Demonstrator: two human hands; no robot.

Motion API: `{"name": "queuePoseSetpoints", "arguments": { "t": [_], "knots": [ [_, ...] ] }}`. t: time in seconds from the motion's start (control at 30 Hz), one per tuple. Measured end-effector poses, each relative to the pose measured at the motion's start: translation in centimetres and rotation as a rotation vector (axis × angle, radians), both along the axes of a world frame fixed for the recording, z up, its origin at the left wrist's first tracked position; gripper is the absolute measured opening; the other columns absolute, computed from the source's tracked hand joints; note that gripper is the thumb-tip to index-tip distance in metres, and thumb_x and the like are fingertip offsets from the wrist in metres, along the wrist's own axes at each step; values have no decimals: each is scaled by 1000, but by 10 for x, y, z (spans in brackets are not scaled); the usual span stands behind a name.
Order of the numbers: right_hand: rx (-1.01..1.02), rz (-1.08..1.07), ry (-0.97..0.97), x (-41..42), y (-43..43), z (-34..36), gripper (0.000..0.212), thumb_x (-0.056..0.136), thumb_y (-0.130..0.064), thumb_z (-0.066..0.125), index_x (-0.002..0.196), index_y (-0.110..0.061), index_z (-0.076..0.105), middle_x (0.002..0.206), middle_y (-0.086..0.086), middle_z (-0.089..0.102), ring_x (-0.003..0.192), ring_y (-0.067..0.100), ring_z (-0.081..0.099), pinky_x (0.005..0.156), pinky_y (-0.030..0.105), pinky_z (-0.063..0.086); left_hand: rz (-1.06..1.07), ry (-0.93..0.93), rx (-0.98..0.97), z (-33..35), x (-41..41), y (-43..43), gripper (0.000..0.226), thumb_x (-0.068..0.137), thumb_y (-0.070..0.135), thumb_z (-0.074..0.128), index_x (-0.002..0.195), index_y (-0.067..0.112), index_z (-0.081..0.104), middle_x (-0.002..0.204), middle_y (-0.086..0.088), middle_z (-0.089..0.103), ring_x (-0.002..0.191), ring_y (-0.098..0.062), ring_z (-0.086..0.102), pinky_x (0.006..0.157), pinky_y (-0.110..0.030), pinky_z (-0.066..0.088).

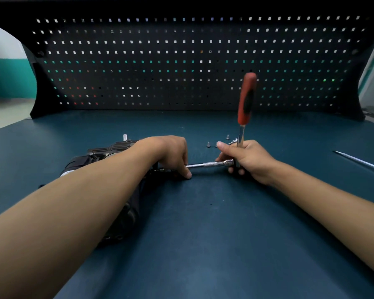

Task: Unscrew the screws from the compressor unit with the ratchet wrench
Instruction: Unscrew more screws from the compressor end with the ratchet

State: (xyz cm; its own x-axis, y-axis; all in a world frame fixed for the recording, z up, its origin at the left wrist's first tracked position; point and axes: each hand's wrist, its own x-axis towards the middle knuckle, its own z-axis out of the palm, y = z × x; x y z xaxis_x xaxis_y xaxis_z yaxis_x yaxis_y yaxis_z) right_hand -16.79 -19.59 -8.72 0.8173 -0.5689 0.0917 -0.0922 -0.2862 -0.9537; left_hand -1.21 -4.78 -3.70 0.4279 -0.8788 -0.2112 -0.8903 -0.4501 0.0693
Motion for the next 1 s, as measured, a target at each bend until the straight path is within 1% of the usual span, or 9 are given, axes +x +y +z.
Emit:
{"name": "queuePoseSetpoints", "arguments": {
  "t": [0.1, 0.23, 0.4, 0.53, 0.63, 0.73, 0.87, 0.93, 1.0],
  "knots": [
    [71, -69, 79, 2, 3, 4, 45, 82, -56, 71, 73, -12, 70, 65, -3, 70, 43, 13, 53, 35, 18, 27, 2, 9, 5, 1, 0, 1, 25, 79, 45, 80, 73, 21, 75, 61, 12, 62, 61, -6, 54, 51, -19, 40],
    [166, -87, 153, 1, 5, 9, 48, 86, -59, 67, 76, -13, 70, 54, -7, 63, 38, 11, 47, 32, 16, 23, 11, 36, 13, 2, 0, 2, 28, 78, 47, 80, 81, 19, 79, 65, 8, 65, 66, -11, 57, 60, -23, 44],
    [249, -118, 183, 2, 5, 10, 45, 94, -56, 59, 74, -15, 63, 66, -2, 64, 34, 10, 41, 30, 17, 21, 19, 53, 7, 0, 0, 2, 27, 77, 47, 81, 78, 20, 79, 61, 12, 67, 62, -8, 58, 57, -22, 45],
    [325, -106, 139, 0, 1, 11, 45, 99, -50, 54, 69, -16, 55, 76, 6, 76, 32, 11, 40, 30, 16, 21, 22, 50, 50, 1, 0, 1, 31, 73, 49, 83, 84, 20, 78, 82, 0, 74, 73, -16, 64, 74, -34, 57],
    [311, -83, 111, -1, 0, 9, 47, 100, -49, 53, 67, -16, 53, 80, 8, 77, 32, 11, 40, 31, 16, 22, 16, 43, 81, 2, 1, 1, 29, 68, 48, 86, 83, 25, 77, 80, 5, 74, 82, -18, 70, 78, -36, 58],
    [312, -78, 97, -1, -3, 6, 48, 100, -50, 52, 66, -16, 53, 82, 9, 77, 32, 11, 39, 31, 16, 22, 6, 44, 90, 4, 1, 3, 30, 67, 47, 87, 85, 26, 76, 82, 6, 74, 85, -17, 70, 81, -36, 58],
    [347, -76, 62, -4, -9, 4, 49, 99, -50, 52, 66, -15, 52, 82, 11, 77, 31, 11, 38, 30, 16, 21, 2, -28, 126, 7, -1, 5, 36, 67, 36, 89, 98, 26, 75, 89, 8, 72, 80, -13, 65, 76, -28, 53],
    [379, -73, 51, -7, -12, 4, 50, 99, -51, 53, 65, -14, 52, 81, 12, 76, 30, 11, 37, 29, 15, 21, 19, -103, 189, 8, 0, 8, 43, 66, 26, 90, 105, 27, 73, 91, 6, 72, 85, -17, 68, 80, -30, 55],
    [429, -68, 28, -10, -15, 5, 51, 98, -51, 53, 62, -15, 51, 81, 13, 76, 29, 10, 35, 28, 15, 21, 37, -169, 241, 10, 3, 11, 46, 64, 19, 90, 107, 27, 73, 85, 8, 70, 89, -21, 68, 83, -33, 57]
  ]
}}
